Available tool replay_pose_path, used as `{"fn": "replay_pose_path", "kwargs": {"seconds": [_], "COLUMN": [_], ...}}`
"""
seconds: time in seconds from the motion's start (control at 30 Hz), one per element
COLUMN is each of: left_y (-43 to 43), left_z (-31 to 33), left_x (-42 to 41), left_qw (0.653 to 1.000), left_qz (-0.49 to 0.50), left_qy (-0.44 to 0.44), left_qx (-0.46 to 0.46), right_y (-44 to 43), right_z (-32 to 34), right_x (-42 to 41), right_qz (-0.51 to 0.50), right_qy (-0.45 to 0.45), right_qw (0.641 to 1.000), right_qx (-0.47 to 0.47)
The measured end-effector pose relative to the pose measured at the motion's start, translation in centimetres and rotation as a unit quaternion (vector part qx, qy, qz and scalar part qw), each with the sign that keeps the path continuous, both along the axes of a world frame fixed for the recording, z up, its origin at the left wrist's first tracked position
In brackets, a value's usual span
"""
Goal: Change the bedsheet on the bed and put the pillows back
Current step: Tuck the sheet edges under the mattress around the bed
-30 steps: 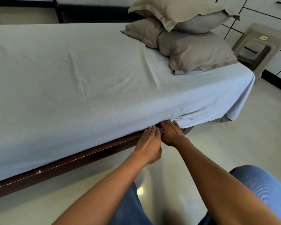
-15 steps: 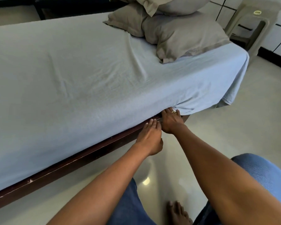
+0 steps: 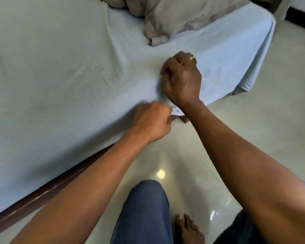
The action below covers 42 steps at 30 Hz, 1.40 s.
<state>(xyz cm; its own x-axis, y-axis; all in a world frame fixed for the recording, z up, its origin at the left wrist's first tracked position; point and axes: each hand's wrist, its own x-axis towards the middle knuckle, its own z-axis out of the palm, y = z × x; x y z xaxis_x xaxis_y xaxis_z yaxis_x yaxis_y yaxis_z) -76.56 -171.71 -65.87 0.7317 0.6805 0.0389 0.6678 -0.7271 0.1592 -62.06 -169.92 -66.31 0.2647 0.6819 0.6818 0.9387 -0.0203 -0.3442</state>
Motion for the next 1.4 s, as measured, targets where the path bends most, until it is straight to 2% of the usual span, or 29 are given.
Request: {"fn": "replay_pose_path", "kwargs": {"seconds": [0.07,0.13,0.17,0.23,0.33,0.37,0.53,0.63,0.83,1.03,1.17,1.27,1.4], "left_y": [3.0,6.7,8.4,11.6,13.0,13.0,12.8,13.0,12.8,12.5,12.0,10.2,3.2], "left_z": [2.7,4.3,4.5,4.1,2.5,2.2,3.3,3.9,3.0,2.2,2.1,2.5,2.7], "left_x": [0.6,2.0,2.6,3.9,4.7,4.8,5.5,6.0,6.4,5.7,5.6,5.0,3.9], "left_qw": [0.992,0.973,0.967,0.967,0.983,0.983,0.985,0.982,0.979,0.980,0.975,0.960,0.933], "left_qz": [0.036,0.089,0.110,0.144,0.175,0.178,0.170,0.175,0.183,0.197,0.219,0.276,0.328], "left_qy": [-0.098,-0.197,-0.216,-0.192,-0.058,-0.038,-0.005,0.029,0.085,0.000,-0.014,-0.023,-0.071], "left_qx": [0.068,0.083,0.084,0.084,0.023,0.006,-0.041,-0.060,-0.039,-0.003,0.023,0.039,0.128], "right_y": [3.7,7.6,9.4,11.8,11.4,11.1,11.4,11.4,11.3,11.4,11.3,11.0,9.9], "right_z": [0.5,2.0,2.7,3.5,3.5,3.6,4.2,4.1,2.7,1.9,1.4,1.8,2.3], "right_x": [2.3,3.8,4.3,4.5,4.3,4.0,3.7,3.8,4.6,4.5,4.7,5.0,5.9], "right_qz": [0.029,0.066,0.083,0.084,0.065,0.069,0.046,0.047,0.060,0.094,0.092,0.115,0.136], "right_qy": [-0.011,-0.011,-0.010,-0.035,-0.036,-0.021,0.023,0.030,0.036,0.021,-0.001,0.002,-0.031], "right_qw": [1.000,0.995,0.990,0.980,0.973,0.969,0.951,0.950,0.956,0.964,0.969,0.971,0.969], "right_qx": [0.008,-0.070,-0.113,-0.179,-0.218,-0.234,-0.305,-0.306,-0.284,-0.248,-0.228,-0.209,-0.206]}}
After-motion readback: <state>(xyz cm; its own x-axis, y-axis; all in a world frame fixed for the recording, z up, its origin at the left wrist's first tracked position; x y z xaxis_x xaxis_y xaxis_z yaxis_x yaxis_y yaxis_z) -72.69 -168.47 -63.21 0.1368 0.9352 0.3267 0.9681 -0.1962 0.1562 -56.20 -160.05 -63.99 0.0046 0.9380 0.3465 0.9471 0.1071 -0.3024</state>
